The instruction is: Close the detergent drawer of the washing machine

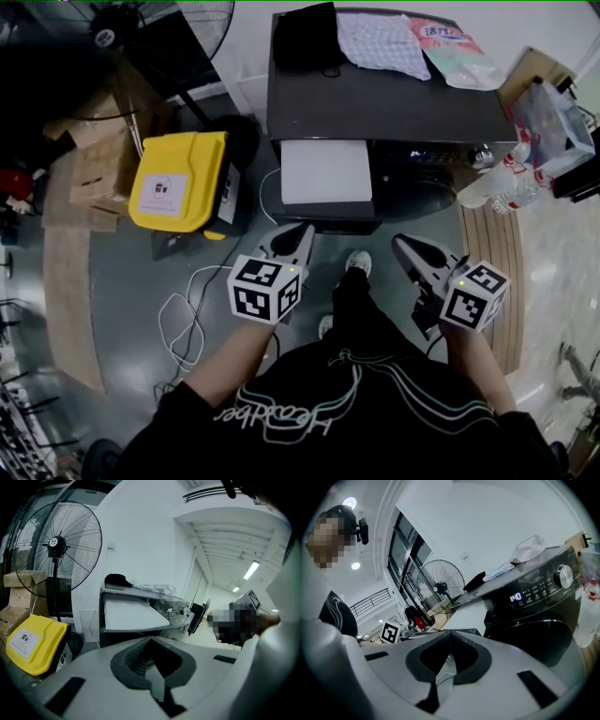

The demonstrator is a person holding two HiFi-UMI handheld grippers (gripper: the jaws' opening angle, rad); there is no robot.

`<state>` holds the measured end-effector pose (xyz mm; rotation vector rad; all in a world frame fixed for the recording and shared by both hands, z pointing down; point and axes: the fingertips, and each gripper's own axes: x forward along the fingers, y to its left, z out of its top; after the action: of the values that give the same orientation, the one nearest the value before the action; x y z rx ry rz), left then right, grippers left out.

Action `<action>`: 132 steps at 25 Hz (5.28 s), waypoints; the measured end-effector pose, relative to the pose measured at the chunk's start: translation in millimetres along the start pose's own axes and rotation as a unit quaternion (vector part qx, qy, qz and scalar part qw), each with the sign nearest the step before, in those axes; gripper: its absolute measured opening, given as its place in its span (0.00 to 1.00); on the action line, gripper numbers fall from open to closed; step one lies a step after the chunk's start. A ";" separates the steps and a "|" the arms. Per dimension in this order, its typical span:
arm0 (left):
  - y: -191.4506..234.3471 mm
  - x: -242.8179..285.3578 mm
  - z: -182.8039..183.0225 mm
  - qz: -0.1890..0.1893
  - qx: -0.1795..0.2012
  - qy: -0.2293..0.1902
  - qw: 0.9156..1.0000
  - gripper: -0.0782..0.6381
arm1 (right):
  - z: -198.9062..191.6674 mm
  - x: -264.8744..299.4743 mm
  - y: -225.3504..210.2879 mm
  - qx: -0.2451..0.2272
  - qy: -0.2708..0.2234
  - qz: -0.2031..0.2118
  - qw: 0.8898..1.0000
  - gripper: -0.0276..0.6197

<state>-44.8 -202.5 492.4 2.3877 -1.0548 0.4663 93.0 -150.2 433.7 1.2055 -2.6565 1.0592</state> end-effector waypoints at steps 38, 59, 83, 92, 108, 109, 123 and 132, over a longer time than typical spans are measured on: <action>47.2 62.9 66.9 0.043 -0.028 -0.023 0.998 0.14 | 56.4 41.3 -61.8 -0.005 0.016 0.011 1.000 0.08; 74.4 91.7 90.7 0.040 -0.035 -0.027 0.998 0.14 | 81.3 63.5 -92.0 -0.005 0.032 -0.013 0.999 0.09; 87.6 105.7 98.6 0.073 -0.026 -0.032 0.996 0.14 | 79.5 83.4 -106.1 0.003 0.055 0.000 0.998 0.08; 86.7 107.2 98.5 0.076 -0.034 -0.032 0.996 0.14 | 85.3 90.1 -109.7 -0.002 0.063 0.007 0.998 0.08; 3.9 16.9 117.7 -0.035 -0.037 -0.064 0.997 0.14 | 101.2 66.3 -24.1 -0.091 0.041 0.045 0.994 0.08; -3.1 5.9 119.8 -0.043 -0.034 -0.070 0.996 0.14 | 101.1 63.8 -12.4 -0.092 0.038 0.052 0.994 0.08; -70.5 -149.4 134.2 -0.081 0.000 -0.152 0.985 0.14 | 98.2 11.3 154.7 -0.108 -0.036 0.176 0.978 0.08; -89.3 -187.0 120.0 -0.093 0.021 -0.156 0.983 0.14 | 69.5 -0.1 189.1 -0.132 -0.035 0.165 0.977 0.08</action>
<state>-84.4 -106.4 276.6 2.6238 -0.9421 0.0476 -18.8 -103.7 272.8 0.7867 -3.0013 0.6660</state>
